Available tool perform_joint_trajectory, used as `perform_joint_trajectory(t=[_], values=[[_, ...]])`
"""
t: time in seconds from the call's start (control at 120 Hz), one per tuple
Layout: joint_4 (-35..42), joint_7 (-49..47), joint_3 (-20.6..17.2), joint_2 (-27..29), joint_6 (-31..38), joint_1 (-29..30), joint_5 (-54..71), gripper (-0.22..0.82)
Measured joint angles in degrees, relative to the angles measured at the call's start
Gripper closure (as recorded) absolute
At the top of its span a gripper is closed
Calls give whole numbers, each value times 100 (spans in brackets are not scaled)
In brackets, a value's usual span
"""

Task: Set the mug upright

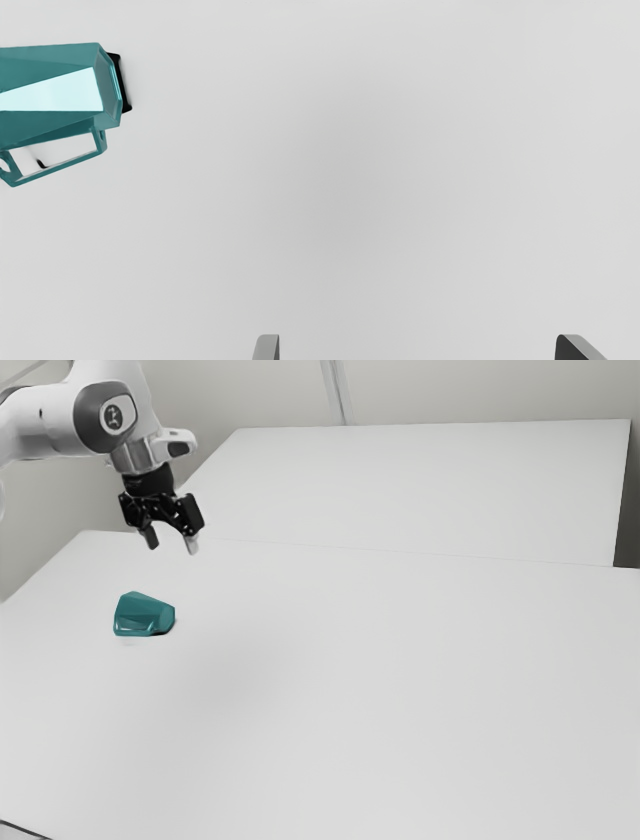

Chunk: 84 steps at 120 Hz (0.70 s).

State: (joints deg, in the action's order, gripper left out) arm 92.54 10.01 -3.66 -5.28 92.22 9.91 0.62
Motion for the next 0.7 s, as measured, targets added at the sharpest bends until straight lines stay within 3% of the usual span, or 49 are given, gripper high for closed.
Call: perform_joint_trajectory(t=[0.133,0.333,0.375,0.425,0.517,0.7], values=[[159,131,120,181,458,18,-133,0],[1373,366,145,809,1219,429,-794,0],[1765,511,80,1021,1428,862,-1008,0],[2087,729,9,1177,1659,1796,-1254,0],[2297,1296,-91,1105,2000,3139,-1931,0],[2230,2879,-774,268,2421,4492,-3677,0]])
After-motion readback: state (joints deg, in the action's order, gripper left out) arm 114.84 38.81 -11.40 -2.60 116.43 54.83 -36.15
